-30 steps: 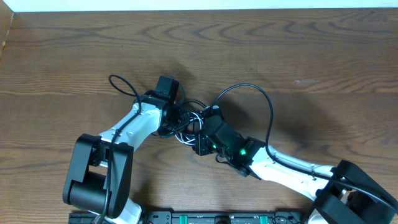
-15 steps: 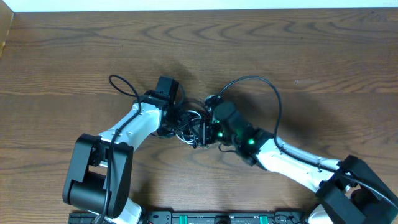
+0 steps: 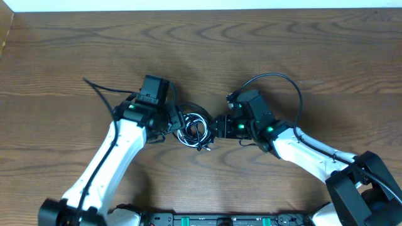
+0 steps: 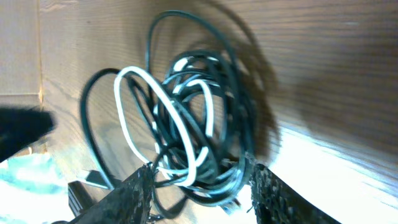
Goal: Untangle cables
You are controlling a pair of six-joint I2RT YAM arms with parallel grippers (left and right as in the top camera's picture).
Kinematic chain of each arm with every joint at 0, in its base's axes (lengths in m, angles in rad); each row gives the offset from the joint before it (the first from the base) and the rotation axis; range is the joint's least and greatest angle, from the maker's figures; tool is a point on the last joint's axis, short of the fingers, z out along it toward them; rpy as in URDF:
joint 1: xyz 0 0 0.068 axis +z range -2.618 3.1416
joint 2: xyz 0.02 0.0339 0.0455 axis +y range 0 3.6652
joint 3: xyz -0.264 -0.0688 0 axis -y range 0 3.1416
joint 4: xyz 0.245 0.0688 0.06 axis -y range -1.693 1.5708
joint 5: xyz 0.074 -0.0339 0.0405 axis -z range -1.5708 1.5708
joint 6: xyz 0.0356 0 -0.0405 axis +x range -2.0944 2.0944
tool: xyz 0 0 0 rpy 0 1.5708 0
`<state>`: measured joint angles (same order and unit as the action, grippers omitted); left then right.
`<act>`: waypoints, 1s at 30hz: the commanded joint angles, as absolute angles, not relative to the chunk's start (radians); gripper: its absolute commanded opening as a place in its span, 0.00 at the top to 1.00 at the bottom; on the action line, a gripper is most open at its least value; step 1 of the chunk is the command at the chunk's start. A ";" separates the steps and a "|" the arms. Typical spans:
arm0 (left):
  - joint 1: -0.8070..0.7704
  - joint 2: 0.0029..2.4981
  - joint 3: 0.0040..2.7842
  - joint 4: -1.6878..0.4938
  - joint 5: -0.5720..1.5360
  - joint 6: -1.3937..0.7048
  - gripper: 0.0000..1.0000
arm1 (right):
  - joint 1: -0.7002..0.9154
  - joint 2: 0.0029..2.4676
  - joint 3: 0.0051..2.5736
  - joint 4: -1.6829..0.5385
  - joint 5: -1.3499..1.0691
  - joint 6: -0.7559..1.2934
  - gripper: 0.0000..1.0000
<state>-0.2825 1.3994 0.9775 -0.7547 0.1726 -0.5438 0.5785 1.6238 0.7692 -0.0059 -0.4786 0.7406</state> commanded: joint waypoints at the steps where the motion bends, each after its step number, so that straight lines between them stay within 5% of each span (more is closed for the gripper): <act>1: -0.317 1.335 1.001 -0.831 0.167 -0.529 0.39 | 0.524 1.627 0.772 -0.045 -0.488 0.727 0.50; 19: -0.677 1.578 0.955 -0.756 0.058 -0.720 0.49 | 0.419 1.627 0.772 -0.195 -0.470 0.687 0.50; 24: -0.684 1.692 0.955 -0.667 -0.010 -0.720 0.66 | 0.420 1.627 0.772 -0.199 -0.469 0.663 0.50; 27: -0.681 1.706 0.955 -0.661 -0.020 -0.720 0.92 | 0.419 1.627 0.772 -0.205 -0.469 0.655 0.50; 30: -0.655 1.679 0.955 -0.665 -0.019 -0.710 0.93 | 0.419 1.627 0.772 -0.206 -0.470 0.636 0.50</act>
<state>-0.6819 1.6958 0.9703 -0.6640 0.0193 -0.7113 0.4225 1.6238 0.7692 -0.2047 -0.4717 0.6712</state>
